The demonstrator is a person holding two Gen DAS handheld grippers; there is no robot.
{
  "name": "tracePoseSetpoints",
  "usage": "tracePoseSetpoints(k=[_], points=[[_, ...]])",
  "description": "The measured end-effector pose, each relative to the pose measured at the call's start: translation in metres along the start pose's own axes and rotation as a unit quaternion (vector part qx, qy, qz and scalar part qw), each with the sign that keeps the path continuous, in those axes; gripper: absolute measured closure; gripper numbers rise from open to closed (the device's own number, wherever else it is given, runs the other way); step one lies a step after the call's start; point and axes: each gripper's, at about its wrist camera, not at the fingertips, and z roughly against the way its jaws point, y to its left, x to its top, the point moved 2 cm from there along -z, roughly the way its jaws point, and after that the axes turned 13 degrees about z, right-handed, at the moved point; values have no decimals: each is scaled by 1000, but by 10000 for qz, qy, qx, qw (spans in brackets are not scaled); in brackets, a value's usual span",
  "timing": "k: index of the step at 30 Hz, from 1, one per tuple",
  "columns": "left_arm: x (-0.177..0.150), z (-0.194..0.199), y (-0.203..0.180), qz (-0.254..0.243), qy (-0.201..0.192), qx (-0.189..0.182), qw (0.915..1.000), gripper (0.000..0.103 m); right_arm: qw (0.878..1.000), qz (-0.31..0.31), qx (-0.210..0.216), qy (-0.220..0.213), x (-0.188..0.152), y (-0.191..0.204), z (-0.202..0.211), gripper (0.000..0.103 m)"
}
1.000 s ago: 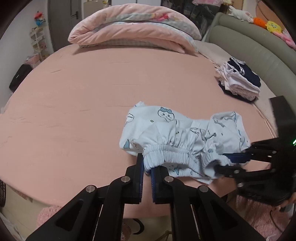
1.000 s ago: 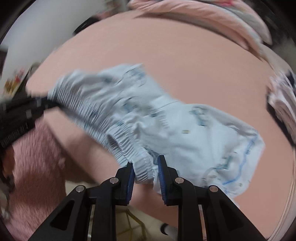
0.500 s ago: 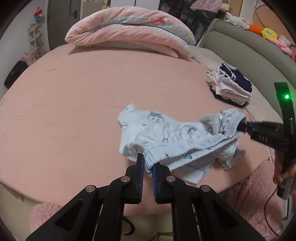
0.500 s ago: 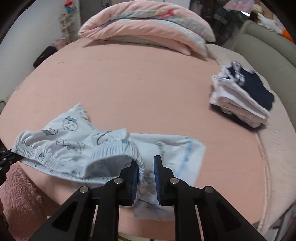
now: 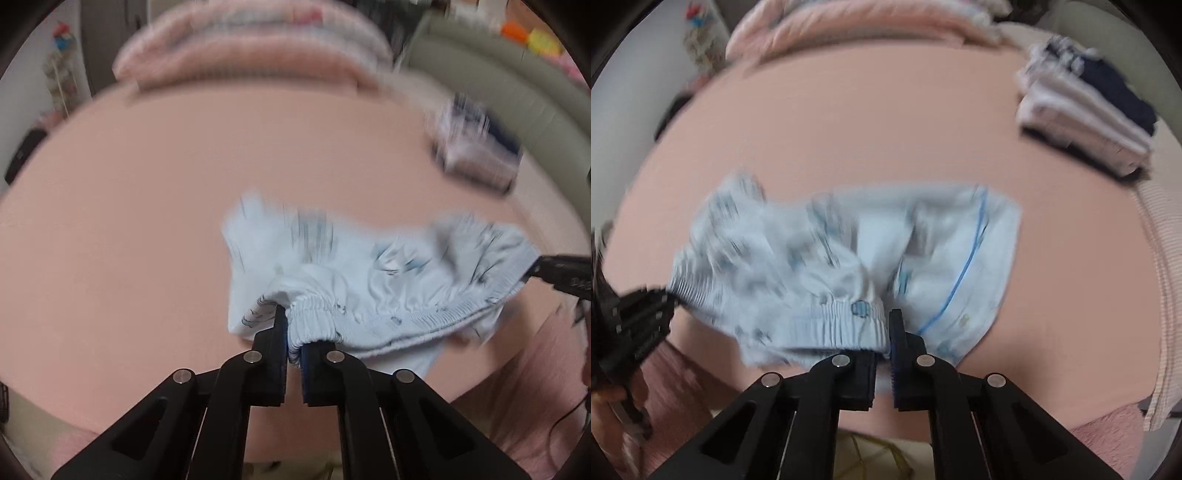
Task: Fold clothes
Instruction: 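Lift the garment by the waistband with both tools, stretching it between them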
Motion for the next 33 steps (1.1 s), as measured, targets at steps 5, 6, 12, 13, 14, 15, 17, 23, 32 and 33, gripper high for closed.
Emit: tracePoseSetpoints(k=[5,6,12,13,14,15,17,23,32,33], points=[[52,111,-32,-335,-1108,-793,9901,99,9931,84,-178,-1157,47,-11,90,100],[59,132,-39,-407,-1296,-933,9863,99,9900,100,-213,-1388,56,-13,108,100],[72,226,-71,-731,-2090,-1590,9621,99,9712,108,-164,-2373,73,-12,209,100],[75,235,-75,-755,-2119,-1716,9591,99,9706,85,-149,-2402,72,-12,215,100],[78,244,-79,-781,-2156,-1826,9561,99,9699,63,-135,-2431,71,-12,222,100],[77,253,-81,-817,-2222,-1867,9535,99,9692,40,-121,-2459,70,-12,228,100],[76,270,-87,-890,-2365,-1942,9479,99,9678,-4,-92,-2516,67,-12,241,100],[87,257,-91,-840,-2176,-1773,9561,99,9631,-139,-7,-2687,61,-13,279,100],[165,170,-73,-525,-1489,-1260,9794,99,9733,-471,177,-2238,105,-41,210,100],[179,187,-77,-580,-1701,-1256,9757,99,9690,-451,182,-2421,117,-41,220,100]])
